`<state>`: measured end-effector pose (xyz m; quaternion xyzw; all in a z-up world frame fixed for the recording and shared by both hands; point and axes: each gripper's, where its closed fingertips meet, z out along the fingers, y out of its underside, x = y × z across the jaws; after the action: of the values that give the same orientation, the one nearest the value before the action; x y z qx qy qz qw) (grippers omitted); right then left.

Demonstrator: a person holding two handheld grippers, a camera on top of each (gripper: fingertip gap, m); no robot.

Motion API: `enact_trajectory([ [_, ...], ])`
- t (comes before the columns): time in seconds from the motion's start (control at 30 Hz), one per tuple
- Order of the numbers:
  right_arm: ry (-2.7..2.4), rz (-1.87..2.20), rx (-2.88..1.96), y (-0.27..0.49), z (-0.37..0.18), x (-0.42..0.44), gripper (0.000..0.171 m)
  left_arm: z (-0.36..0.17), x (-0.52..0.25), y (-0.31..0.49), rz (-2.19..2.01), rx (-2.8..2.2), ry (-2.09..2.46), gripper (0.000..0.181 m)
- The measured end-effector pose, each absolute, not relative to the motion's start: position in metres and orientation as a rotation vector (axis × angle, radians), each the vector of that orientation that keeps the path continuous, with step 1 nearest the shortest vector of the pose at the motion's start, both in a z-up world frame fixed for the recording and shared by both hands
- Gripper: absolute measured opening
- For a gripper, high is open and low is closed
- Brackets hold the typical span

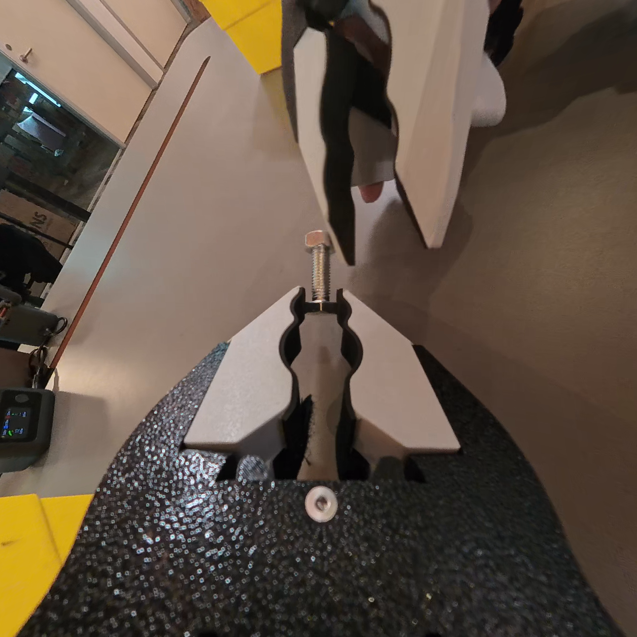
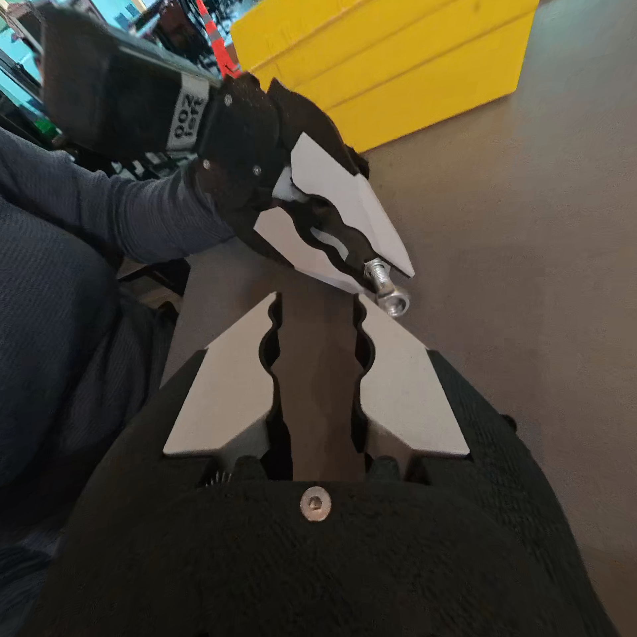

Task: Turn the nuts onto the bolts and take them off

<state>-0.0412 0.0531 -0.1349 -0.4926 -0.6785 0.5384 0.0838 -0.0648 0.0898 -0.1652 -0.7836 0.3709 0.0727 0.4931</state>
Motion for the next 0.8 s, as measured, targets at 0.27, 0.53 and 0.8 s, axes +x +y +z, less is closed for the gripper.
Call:
enact_trajectory([
  [0.27,-2.017,1.442,-1.588,0.068,-0.158,-0.048,0.053,-0.165,-0.064,0.089,0.152,-1.898,0.898,0.016],
  [0.53,-1.92,1.555,-1.475,0.067,-0.134,-0.052,0.053,-0.165,-0.062,0.088,0.166,-1.891,0.92,0.016],
  [0.8,-1.923,1.605,-1.392,0.06,-0.125,-0.052,0.05,-0.165,-0.063,0.089,0.157,-1.901,0.901,0.016],
])
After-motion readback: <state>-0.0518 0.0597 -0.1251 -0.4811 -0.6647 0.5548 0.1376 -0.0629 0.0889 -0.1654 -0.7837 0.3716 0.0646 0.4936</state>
